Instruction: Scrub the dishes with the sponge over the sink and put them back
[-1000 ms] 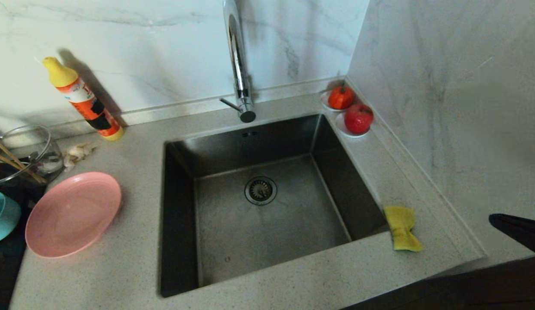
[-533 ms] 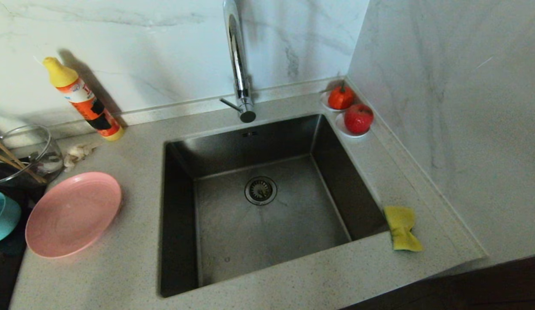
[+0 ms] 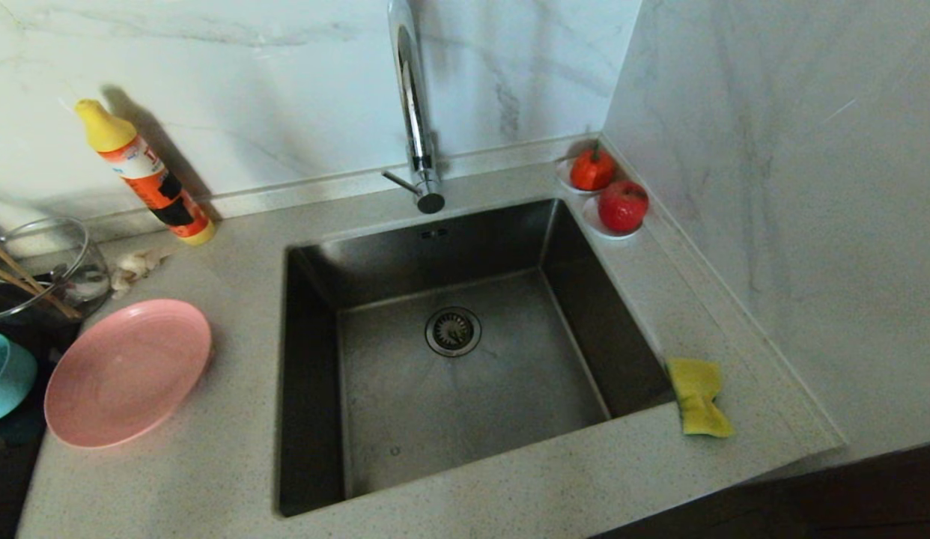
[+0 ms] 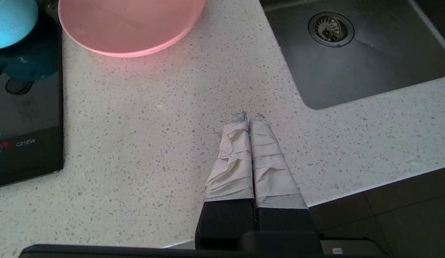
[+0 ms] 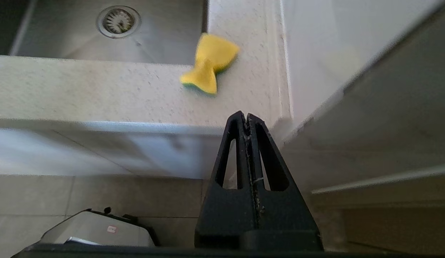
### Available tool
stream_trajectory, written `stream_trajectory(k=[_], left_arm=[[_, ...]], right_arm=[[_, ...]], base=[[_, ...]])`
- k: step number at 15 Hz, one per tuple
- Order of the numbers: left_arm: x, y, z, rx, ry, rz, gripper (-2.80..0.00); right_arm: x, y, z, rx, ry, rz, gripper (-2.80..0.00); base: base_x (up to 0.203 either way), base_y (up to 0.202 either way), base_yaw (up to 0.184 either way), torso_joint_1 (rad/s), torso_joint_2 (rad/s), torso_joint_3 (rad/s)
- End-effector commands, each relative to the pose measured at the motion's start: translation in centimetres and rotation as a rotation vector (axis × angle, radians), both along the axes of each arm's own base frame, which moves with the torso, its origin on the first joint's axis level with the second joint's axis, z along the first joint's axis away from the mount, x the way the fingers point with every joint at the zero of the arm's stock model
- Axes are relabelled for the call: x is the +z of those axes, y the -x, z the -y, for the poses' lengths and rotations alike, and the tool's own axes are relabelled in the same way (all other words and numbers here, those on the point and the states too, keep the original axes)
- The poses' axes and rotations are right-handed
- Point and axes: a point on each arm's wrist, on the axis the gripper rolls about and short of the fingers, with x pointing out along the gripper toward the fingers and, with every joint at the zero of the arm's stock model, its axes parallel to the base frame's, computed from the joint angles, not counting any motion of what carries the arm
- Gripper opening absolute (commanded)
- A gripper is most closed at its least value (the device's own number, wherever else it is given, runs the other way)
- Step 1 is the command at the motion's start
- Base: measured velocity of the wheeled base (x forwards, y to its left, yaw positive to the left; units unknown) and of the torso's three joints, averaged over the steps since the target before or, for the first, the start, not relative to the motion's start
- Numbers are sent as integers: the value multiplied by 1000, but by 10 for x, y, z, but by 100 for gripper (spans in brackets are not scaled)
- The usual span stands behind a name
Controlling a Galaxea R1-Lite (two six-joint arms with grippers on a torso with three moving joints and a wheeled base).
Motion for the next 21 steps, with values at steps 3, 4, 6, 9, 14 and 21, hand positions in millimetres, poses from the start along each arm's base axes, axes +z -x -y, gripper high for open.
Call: stream_trajectory(k=[3,4,6,9,14,21], left_arm=[[0,0,0,-1,-1,0,-280],[0,0,0,-1,-1,0,-280],[0,0,0,-1,1,0,-280],[0,0,0,-1,1,0,-280],[0,0,0,-1,3,0,-280],[0,0,0,1,12,0,-280]], right_arm=[[-27,15,1,-51,5,77,-280],[-38,16,2,-62,3,79,-280],[-60,13,3,-106,5,54,-280],[-68,7,4,-165,-15,94,-280],[-76,7,3,-132,-50,-7,-280],[-75,7,3,-135,-75,12,-280]], base=[[0,0,0,0,0,0],[0,0,0,0,0,0],[0,0,0,0,0,0],[0,0,0,0,0,0],[0,0,0,0,0,0],[0,0,0,0,0,0]])
